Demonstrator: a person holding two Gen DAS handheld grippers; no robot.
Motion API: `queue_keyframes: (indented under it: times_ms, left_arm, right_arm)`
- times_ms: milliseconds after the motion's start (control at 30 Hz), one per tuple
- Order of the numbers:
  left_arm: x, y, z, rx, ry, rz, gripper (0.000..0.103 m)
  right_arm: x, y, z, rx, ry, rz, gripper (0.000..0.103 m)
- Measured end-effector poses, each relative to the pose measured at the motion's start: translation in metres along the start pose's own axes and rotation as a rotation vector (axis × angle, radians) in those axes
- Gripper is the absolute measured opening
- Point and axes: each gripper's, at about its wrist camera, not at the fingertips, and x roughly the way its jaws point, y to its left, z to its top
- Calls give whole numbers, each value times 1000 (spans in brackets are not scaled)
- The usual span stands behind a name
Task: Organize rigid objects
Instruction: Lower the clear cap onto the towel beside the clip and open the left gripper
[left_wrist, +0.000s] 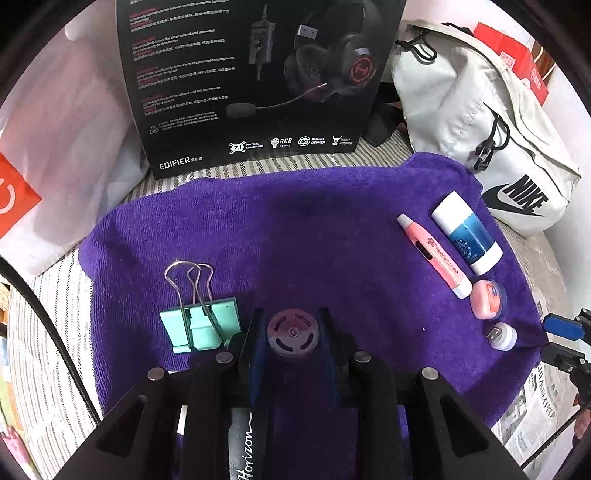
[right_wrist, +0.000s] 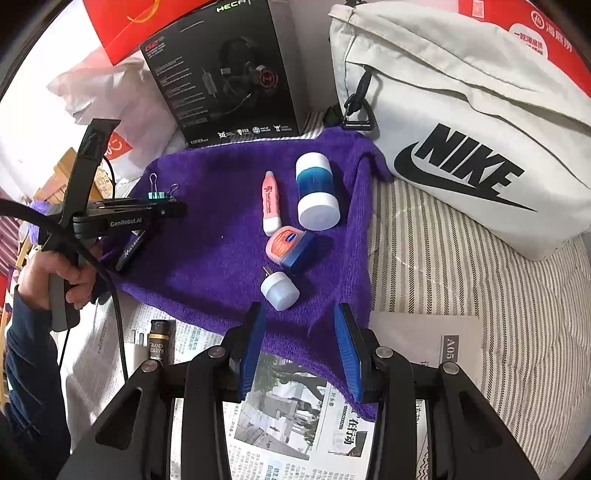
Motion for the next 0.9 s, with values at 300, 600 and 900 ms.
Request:
queue_keyframes:
  times_ms: [300, 600, 900]
  left_arm:
    - [-1, -11, -3, 35, 7, 44, 31]
    - [-35, -17, -18, 17, 17, 60, 33]
    - [-91, -43, -70, -15, -22, -15, 33]
  right_arm:
    - [-2, 4, -5, -13, 3, 7, 39]
    - [-28, 5, -23, 3, -16, 9, 39]
    - [-53, 5, -47, 23, -45, 7, 44]
